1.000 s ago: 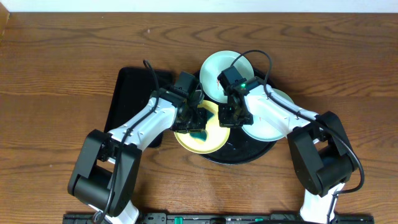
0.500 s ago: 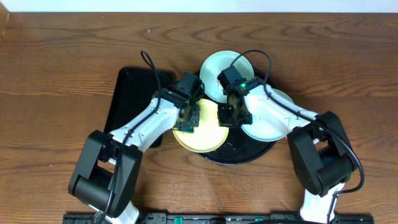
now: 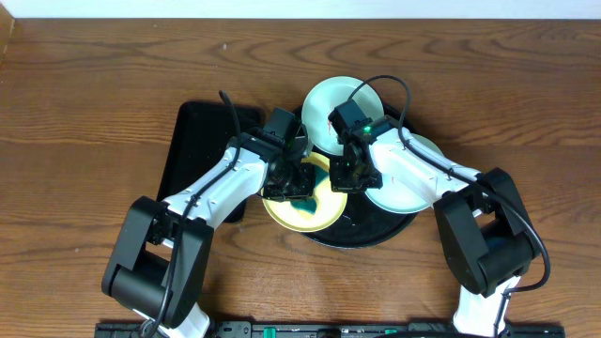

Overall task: Clean dirty plates on tray and stack at the side
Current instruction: 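Scrub the yellow plate surface with the sponge in left gripper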

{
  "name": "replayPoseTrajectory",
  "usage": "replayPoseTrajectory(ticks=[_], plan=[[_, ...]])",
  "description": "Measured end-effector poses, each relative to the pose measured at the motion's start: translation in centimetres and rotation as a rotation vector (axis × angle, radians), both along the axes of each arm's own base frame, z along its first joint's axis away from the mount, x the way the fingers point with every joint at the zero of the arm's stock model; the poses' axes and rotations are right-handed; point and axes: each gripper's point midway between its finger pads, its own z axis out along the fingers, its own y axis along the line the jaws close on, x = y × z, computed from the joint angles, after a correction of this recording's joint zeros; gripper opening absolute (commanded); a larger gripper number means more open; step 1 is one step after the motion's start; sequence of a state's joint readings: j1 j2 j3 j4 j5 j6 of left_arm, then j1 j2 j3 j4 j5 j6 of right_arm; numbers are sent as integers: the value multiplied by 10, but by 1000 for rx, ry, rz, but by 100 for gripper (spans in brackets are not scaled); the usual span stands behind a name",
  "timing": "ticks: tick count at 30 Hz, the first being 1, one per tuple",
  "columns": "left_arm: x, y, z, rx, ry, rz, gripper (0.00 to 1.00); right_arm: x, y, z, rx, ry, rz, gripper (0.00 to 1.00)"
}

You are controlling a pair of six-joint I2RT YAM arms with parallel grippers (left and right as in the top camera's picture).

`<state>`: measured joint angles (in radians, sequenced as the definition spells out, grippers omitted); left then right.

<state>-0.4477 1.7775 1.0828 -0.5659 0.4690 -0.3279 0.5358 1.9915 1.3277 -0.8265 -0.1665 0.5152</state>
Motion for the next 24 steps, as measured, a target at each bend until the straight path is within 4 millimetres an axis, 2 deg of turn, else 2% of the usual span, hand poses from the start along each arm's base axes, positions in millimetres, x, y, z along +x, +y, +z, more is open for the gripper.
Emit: replayPoseTrajectory(ticks=[2, 7, 11, 16, 24], plan=[[7, 11, -5, 68, -36, 17, 7, 0, 0, 0, 0, 0, 0, 1], [29, 51, -14, 308, -144, 106, 7, -1, 1, 0, 8, 4, 1, 1], [29, 60, -15, 374, -159, 127, 7, -1, 3, 1, 16, 5, 1, 1], [10, 51, -15, 307, -61, 107, 8, 1, 0, 0, 2, -3, 0, 1], [-21, 3, 0, -9, 76, -42, 7, -1, 0, 0, 0, 2, 0, 1]])
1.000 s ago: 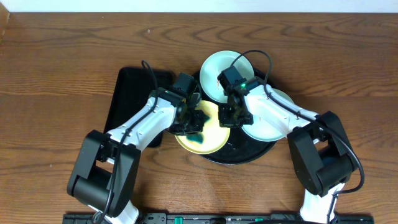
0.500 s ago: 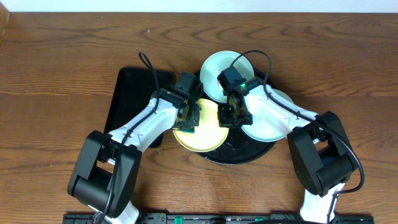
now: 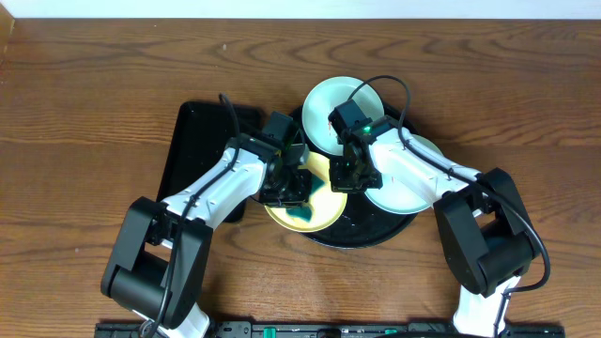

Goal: Clean dirty plates on tray and stack at the side

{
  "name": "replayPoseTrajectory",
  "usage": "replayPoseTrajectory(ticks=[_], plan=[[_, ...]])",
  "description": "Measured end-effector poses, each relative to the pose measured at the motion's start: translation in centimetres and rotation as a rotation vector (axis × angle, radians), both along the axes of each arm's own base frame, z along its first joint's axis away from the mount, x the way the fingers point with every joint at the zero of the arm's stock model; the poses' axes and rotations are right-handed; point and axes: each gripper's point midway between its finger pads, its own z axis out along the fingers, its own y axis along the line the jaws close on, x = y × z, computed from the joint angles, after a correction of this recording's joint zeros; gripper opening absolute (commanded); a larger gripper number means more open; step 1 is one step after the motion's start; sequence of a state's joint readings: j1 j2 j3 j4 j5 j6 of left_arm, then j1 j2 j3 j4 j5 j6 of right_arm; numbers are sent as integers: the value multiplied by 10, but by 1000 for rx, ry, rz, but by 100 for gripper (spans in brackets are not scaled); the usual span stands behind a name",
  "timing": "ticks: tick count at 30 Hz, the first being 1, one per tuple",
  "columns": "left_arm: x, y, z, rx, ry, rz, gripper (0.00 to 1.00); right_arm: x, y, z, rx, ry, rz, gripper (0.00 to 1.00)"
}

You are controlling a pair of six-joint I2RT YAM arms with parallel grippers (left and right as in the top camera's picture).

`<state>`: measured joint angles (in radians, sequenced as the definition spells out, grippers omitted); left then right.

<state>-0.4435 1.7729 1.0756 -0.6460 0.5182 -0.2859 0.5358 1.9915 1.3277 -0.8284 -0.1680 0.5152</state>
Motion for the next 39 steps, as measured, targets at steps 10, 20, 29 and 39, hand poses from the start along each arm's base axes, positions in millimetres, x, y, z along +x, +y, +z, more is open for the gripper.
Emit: replayPoseTrajectory(ticks=[10, 20, 29, 39], plan=[[60, 47, 35, 22, -90, 156, 7, -3, -2, 0, -8, 11, 16, 1], [103, 140, 99, 36, -283, 421, 8, 2, -7, 41, -1, -101, 85, 1], [104, 156, 101, 49, -286, 463, 7, 15, -31, 118, -156, -407, 130, 1], [103, 159, 99, 68, -284, 467, 7, 11, -26, 137, -443, -601, 251, 1]])
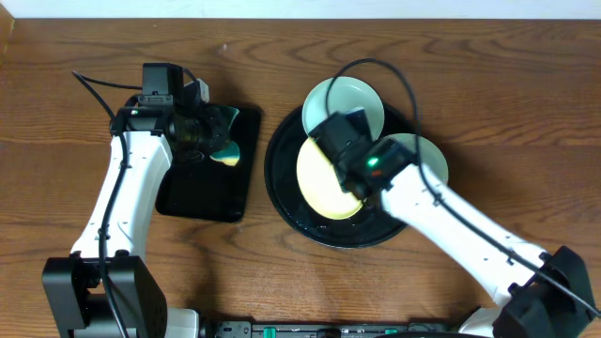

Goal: Clean dirty plates on tray and stack at the side

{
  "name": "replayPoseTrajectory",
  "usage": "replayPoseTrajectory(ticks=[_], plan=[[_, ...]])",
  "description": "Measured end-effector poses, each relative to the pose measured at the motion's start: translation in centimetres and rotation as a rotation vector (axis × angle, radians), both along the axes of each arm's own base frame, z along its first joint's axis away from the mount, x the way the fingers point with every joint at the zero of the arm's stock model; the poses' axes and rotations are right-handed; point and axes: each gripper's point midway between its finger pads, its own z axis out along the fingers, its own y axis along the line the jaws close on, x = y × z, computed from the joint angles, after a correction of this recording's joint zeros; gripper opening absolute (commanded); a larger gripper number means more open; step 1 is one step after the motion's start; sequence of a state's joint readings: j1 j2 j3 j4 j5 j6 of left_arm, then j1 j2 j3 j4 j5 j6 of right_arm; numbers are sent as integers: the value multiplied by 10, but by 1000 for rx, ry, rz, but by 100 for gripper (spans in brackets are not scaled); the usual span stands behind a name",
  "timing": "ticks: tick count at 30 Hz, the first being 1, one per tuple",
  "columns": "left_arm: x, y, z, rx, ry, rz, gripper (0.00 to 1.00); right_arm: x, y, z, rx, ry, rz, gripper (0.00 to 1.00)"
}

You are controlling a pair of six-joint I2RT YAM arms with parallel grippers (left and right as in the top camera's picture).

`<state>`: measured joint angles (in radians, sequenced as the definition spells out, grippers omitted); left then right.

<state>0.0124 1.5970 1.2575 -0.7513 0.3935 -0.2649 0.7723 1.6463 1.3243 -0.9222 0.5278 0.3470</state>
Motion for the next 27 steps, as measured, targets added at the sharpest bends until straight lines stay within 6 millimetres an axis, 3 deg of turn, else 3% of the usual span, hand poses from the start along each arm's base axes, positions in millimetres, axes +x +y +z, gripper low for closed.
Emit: replayPoseTrajectory(ticks=[7, 16, 23, 27], plan=[[-2, 4, -2, 25, 11, 10, 7, -10, 11, 31, -207, -217, 45, 1], [-2, 5, -3, 31, 12, 13, 7, -12, 4, 73, -370, -458, 0, 1], [-2, 6, -3, 31, 12, 13, 8, -12, 1, 80, -371, -503, -34, 1], [-2, 5, -3, 31, 12, 13, 8, -14, 5, 68, -326, -444, -23, 1]])
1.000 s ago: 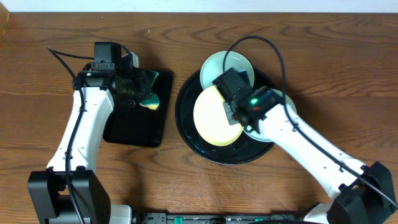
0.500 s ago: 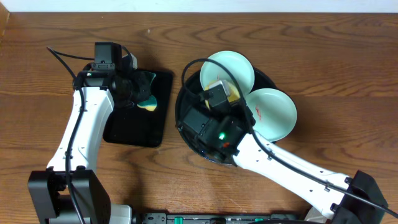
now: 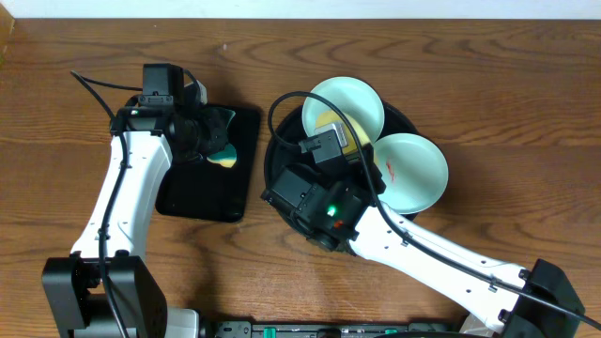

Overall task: Clean dirty plates on tray and stack at the side
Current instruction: 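Place the yellow plate on the table right of the tray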

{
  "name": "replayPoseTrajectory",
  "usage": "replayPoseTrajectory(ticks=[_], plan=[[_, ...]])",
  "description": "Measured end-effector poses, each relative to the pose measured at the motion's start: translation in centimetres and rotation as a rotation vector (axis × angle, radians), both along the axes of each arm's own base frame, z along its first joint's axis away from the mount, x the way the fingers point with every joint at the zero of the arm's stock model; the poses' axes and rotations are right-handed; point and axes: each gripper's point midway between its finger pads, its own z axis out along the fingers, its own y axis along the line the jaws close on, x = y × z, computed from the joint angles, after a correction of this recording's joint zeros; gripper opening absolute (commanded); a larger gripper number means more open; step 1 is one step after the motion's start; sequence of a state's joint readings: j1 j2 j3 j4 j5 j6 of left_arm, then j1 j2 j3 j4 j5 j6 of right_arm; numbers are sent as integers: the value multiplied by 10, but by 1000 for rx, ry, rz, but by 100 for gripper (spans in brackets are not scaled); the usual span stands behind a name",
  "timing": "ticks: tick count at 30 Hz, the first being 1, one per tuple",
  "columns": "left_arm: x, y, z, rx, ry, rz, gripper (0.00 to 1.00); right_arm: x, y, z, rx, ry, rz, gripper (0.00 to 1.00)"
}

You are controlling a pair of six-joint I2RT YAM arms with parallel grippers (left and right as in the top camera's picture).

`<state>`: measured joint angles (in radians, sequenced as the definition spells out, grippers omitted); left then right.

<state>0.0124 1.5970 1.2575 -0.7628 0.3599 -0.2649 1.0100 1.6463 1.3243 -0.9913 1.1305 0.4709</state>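
Observation:
The yellow plate shows only as a sliver at the back of the round black tray, overlapping the far pale green plate. My right gripper appears shut on it, though the wrist hides the fingers. A second pale green plate with a red smear lies at the tray's right. My left gripper is shut on a teal and yellow sponge over the black rectangular tray.
The right arm's big wrist body covers the middle and front of the round tray. A black cable loops over the tray's back left. Bare wooden table lies all around.
The yellow plate lay flat in the middle of the round tray; now only a sliver shows at the tray's back, under my right wrist, which looks larger and nearer the camera. The left arm has not moved.
Both grippers met at the yellow plate, the left pressing the sponge on it, the right at its rim, a teal smear showing. Then the left gripper held the sponge over the rectangular tray and the plate looked clean. Now the right gripper has the plate at the back.

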Motion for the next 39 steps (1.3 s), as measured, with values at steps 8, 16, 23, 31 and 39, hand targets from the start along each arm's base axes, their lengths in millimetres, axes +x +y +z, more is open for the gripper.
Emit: replayPoseTrajectory(ticks=[8, 16, 23, 31, 39], plan=[[0, 0, 0, 0, 0, 0, 7, 10, -11, -43, 259, 260, -50, 1], [0, 0, 0, 0, 0, 0, 7, 30, -77, -7, 680, 301, -164, 1], [0, 0, 0, 1, 0, 0, 8, 32, -177, -7, 910, 309, -418, 1], [0, 0, 0, 2, 0, 0, 7, 16, -279, -19, 1052, 237, -713, 1], [0, 1, 0, 3, 0, 1, 7, -15, -344, -58, 1112, 176, -934, 1]])
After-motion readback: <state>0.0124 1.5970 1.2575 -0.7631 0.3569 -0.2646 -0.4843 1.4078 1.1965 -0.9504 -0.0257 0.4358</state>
